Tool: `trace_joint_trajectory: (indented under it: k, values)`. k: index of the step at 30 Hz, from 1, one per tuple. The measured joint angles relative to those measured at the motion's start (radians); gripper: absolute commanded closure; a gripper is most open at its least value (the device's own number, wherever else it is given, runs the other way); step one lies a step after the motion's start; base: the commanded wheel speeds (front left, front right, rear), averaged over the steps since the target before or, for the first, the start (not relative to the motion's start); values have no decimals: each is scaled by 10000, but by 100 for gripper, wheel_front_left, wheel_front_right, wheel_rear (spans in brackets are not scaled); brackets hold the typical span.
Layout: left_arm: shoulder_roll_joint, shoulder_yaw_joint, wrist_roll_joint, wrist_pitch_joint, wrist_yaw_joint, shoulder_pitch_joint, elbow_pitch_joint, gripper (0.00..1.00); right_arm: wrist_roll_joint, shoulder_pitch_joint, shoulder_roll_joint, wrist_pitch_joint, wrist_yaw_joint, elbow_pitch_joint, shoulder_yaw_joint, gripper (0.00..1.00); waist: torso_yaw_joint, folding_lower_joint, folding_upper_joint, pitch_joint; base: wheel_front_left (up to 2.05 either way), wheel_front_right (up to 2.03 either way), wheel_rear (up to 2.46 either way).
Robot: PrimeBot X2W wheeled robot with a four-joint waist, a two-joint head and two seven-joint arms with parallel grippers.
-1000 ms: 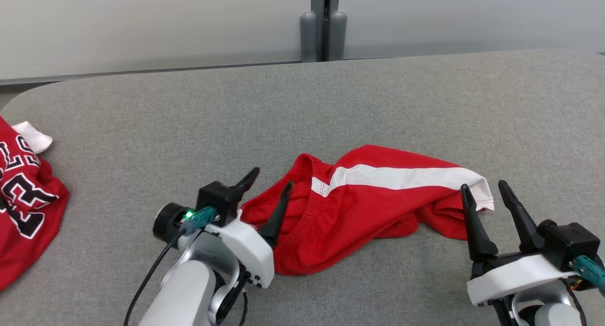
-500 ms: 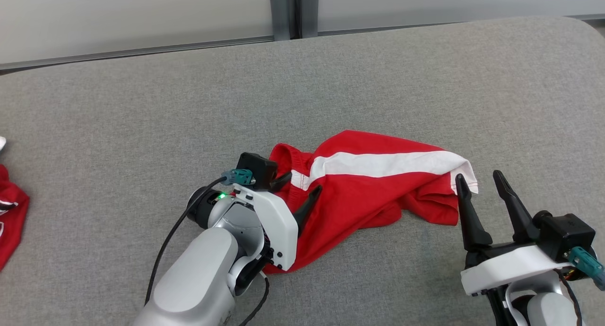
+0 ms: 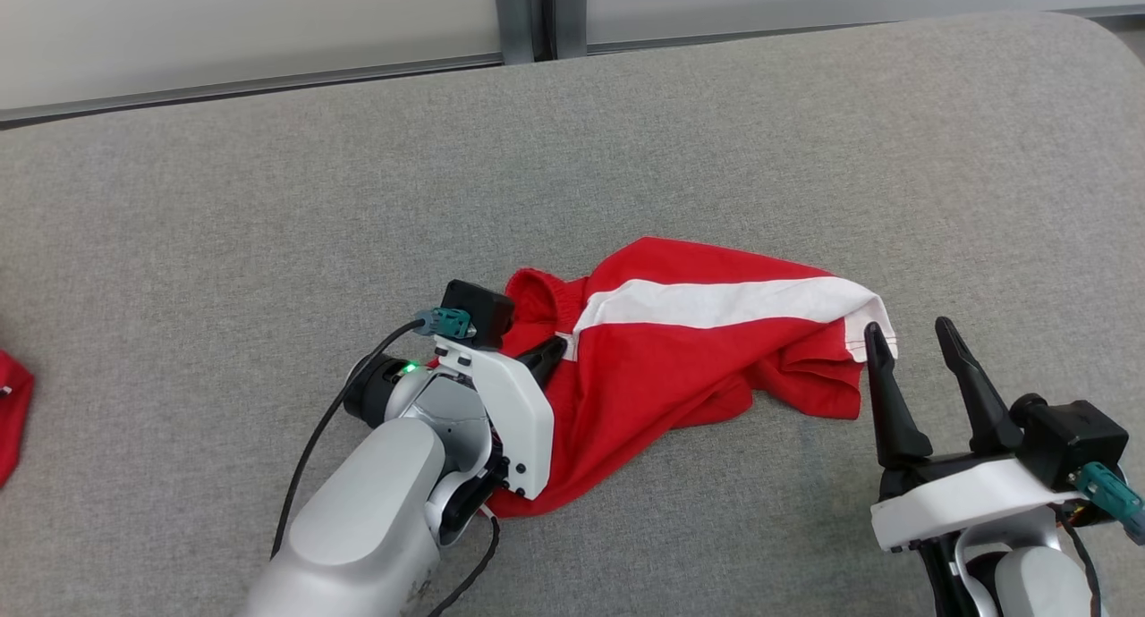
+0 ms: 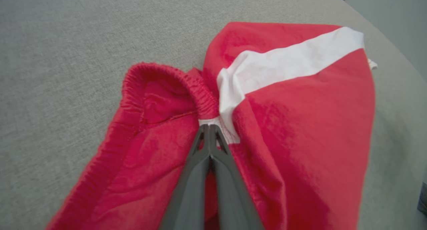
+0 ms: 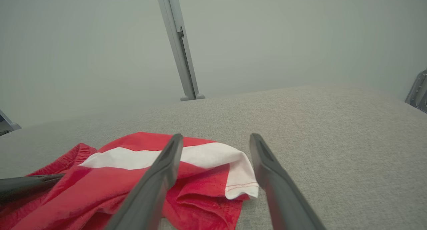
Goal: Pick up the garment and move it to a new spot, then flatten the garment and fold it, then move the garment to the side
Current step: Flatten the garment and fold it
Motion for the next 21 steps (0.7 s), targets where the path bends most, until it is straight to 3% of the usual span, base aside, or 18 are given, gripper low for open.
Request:
trace_joint_trajectory:
  k: [16,17,18,19,21]
  values:
    - [94,-61,130,-1080,79,-328,102,100,-2,-29,13,4,0,-15,-75,0,171,0,0,-87,0,0,0]
    - [105,-75,136,-1080,77,-328,67,87,-4,-26,13,6,0,-29,-81,0,189,0,0,-103,0,0,0]
    - [119,-67,150,-1227,96,-320,-25,87,-8,-23,10,13,0,-42,-90,0,209,0,0,-116,0,0,0]
    - [142,-27,203,-1440,192,-320,-138,0,-10,-21,10,19,0,-42,-96,0,231,0,0,-130,0,0,0]
    - [190,61,211,-1758,295,-288,-343,0,-10,-18,8,35,0,-61,-102,0,274,0,0,-160,0,0,0]
